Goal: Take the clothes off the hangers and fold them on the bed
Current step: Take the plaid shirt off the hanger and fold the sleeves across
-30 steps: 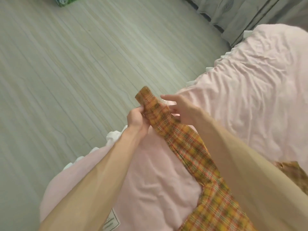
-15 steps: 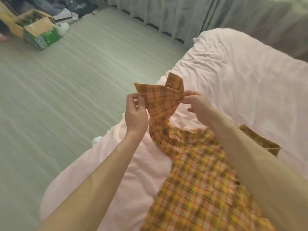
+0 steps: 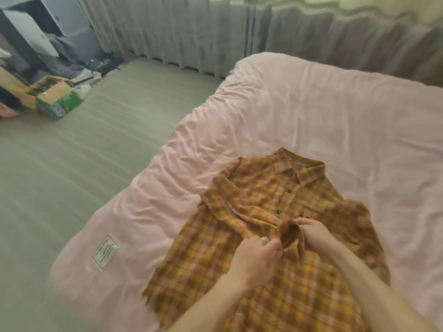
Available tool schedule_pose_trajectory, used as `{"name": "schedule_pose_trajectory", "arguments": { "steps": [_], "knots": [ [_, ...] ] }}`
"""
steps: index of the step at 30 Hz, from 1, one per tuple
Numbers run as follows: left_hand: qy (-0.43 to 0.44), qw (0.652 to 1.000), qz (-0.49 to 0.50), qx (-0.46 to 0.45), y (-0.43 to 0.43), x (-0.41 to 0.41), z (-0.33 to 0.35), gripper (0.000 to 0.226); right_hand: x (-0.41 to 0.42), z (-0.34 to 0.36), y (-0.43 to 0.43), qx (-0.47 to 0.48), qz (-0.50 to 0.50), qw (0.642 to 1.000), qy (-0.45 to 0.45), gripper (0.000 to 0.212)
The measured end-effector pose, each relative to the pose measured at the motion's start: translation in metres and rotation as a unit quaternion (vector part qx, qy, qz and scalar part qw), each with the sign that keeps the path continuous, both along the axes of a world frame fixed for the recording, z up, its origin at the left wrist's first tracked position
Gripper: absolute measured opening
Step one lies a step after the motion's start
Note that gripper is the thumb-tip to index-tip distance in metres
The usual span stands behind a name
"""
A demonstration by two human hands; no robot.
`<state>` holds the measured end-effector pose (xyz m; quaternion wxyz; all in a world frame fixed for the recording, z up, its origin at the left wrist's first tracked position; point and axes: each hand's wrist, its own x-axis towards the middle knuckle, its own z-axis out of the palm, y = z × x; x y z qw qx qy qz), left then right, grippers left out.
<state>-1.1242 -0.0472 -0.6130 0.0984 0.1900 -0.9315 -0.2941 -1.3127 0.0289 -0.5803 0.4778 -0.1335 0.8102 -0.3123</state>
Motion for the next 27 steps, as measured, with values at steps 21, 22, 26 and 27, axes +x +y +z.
{"name": "schedule_pose_trajectory", "arguments": {
  "steps": [21, 22, 26, 27],
  "knots": [
    [-0.154, 0.877, 0.377, 0.255, -0.097, 0.015, -0.053, 0.031, 0.034, -0.067, 0.007, 0.176, 0.113, 0.945, 0.252, 0.031],
    [-0.128, 0.849, 0.421, 0.294, -0.11, 0.01, -0.048, 0.029, 0.034, -0.062, -0.012, 0.151, 0.105, 0.951, 0.248, 0.033],
    [0.0, 0.663, 0.532, 0.527, -0.177, -0.008, -0.035, 0.029, 0.033, -0.058, -0.123, 0.07, 0.061, 0.976, 0.197, 0.059],
    [0.016, 0.619, 0.556, 0.555, -0.191, -0.011, -0.039, 0.027, 0.032, -0.061, -0.154, 0.061, 0.051, 0.979, 0.187, 0.069]
  ]
}}
